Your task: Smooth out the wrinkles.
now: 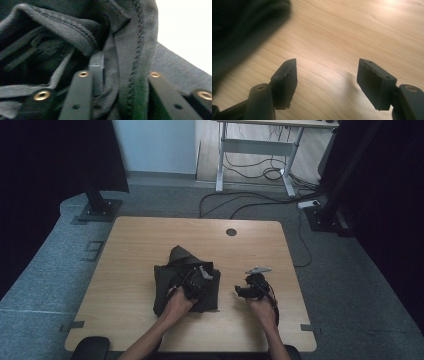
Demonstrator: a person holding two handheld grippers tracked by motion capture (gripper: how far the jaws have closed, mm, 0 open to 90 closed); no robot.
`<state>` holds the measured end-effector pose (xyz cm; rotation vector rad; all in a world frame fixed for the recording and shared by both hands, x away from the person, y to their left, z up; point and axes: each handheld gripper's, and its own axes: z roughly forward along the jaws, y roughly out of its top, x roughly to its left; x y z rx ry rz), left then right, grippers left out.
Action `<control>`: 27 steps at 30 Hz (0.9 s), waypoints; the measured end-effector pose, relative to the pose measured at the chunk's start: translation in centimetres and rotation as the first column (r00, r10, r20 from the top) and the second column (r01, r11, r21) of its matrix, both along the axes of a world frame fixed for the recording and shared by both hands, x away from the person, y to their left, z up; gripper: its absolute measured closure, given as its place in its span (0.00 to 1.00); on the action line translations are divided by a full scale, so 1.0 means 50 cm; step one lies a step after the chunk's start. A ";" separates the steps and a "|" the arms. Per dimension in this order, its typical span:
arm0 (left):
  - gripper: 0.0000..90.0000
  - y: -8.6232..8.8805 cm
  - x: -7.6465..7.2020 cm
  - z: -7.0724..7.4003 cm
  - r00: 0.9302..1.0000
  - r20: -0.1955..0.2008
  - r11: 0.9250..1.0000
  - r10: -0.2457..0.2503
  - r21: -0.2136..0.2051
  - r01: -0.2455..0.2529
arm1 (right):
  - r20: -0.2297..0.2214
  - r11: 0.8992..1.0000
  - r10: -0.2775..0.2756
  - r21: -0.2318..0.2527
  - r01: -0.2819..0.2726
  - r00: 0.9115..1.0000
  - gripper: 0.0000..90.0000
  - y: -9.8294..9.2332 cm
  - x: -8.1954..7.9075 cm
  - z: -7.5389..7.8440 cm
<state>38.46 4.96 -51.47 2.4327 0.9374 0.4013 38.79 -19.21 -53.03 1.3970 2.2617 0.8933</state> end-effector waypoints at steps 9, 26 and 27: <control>0.41 0.000 0.012 0.041 0.995 -0.091 0.994 -0.031 -0.103 0.021 | 0.027 0.999 -0.031 -0.025 0.031 0.999 0.26 -0.026 0.005 -0.028; 0.22 0.073 0.071 0.224 0.999 0.037 0.966 0.023 -0.257 -0.012 | 0.086 1.000 -0.023 0.010 0.022 0.996 0.10 -0.022 0.000 -0.047; 0.20 0.088 0.075 0.233 0.998 0.050 0.966 0.036 -0.257 -0.022 | 0.086 1.000 -0.020 0.011 0.020 0.996 0.08 -0.021 0.000 -0.048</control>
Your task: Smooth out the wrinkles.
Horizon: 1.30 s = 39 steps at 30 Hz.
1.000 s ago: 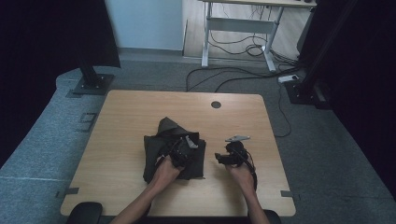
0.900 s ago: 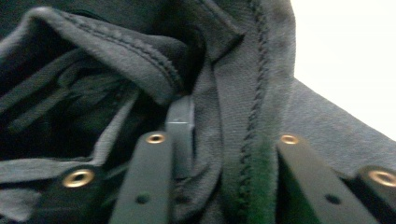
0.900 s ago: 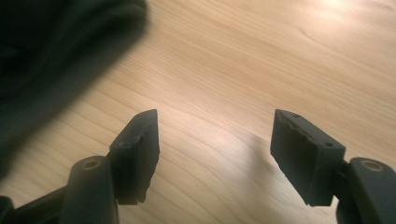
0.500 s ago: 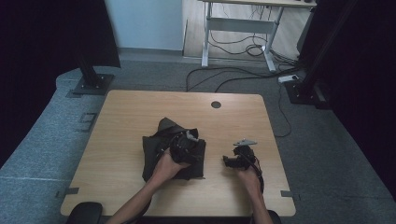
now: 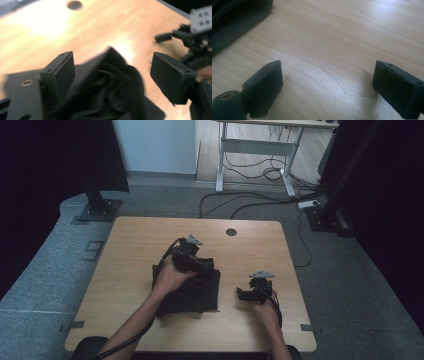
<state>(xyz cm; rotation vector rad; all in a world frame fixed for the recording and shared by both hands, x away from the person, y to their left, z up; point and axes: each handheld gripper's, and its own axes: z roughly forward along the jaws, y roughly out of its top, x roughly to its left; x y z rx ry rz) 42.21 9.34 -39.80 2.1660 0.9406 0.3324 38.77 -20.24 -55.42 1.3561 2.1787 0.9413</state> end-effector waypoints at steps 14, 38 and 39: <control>0.02 0.273 0.057 -0.013 0.951 0.070 0.951 0.302 0.052 -0.305 | 0.003 1.000 0.006 -0.001 -0.006 1.000 0.04 0.005 0.000 -0.003; 0.00 0.256 -0.041 -0.175 0.978 -0.010 0.973 0.210 0.100 -0.207 | 0.002 1.000 0.002 -0.004 -0.002 1.000 0.03 0.007 -0.001 -0.003; 0.00 0.247 -0.049 -0.171 0.981 -0.008 0.977 0.192 0.098 -0.190 | 0.002 1.000 0.001 -0.004 -0.001 1.000 0.03 0.008 -0.001 -0.003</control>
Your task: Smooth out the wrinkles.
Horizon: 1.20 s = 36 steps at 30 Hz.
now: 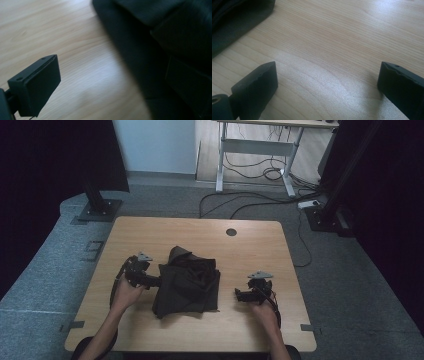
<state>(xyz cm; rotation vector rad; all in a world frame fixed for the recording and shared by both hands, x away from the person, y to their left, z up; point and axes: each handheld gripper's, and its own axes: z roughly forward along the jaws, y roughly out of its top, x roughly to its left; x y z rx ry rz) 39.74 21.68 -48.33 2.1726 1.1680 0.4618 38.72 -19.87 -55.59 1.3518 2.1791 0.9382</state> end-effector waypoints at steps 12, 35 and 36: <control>0.00 -0.125 -0.111 -0.012 0.974 0.032 0.971 -0.223 0.093 0.219 | -0.001 1.000 0.001 -0.001 -0.001 1.000 0.03 0.001 -0.001 0.000; 0.00 -0.103 -0.092 -0.094 0.993 0.011 0.993 -0.113 0.027 0.113 | -0.009 0.991 0.120 0.067 -0.119 0.993 0.11 0.078 0.004 0.084; 0.00 -0.103 -0.092 -0.096 0.994 0.010 0.994 -0.111 0.020 0.111 | 0.000 0.989 0.130 0.075 -0.129 0.992 0.11 0.090 0.006 0.095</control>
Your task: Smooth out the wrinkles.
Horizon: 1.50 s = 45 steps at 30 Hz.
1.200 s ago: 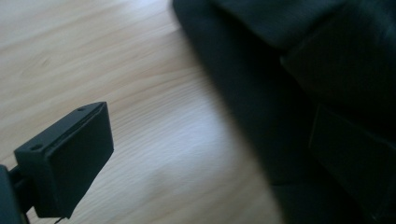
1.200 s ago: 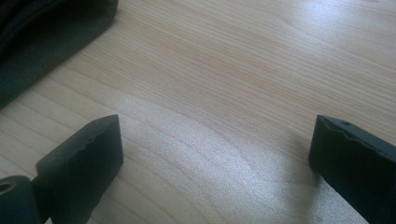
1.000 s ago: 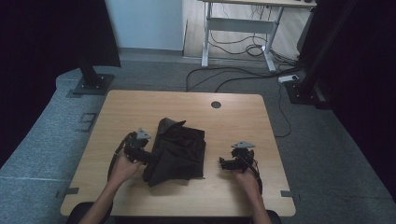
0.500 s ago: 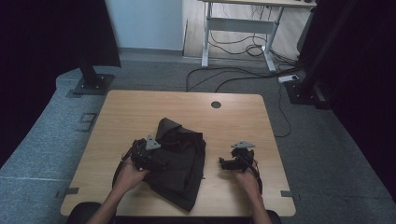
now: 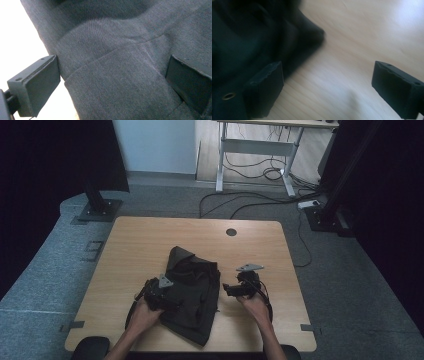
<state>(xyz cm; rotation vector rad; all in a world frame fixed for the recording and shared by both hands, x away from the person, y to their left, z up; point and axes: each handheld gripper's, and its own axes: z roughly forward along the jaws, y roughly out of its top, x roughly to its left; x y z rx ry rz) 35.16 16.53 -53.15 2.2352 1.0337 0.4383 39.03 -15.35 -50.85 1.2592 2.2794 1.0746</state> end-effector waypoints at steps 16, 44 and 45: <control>0.00 0.009 0.000 -0.011 1.000 -0.021 0.998 0.021 -0.060 -0.022 | 0.031 0.974 0.160 -0.168 -0.152 0.987 0.10 0.233 0.062 0.024; 0.01 -0.008 0.083 0.095 0.994 0.091 0.997 -0.067 0.047 0.063 | -0.005 0.999 0.026 -0.044 -0.026 1.000 0.15 0.072 0.050 0.057; 0.01 -0.010 0.099 0.101 0.993 0.101 0.996 -0.067 0.065 0.061 | -0.007 0.999 0.035 -0.039 -0.035 0.999 0.15 0.075 0.039 0.060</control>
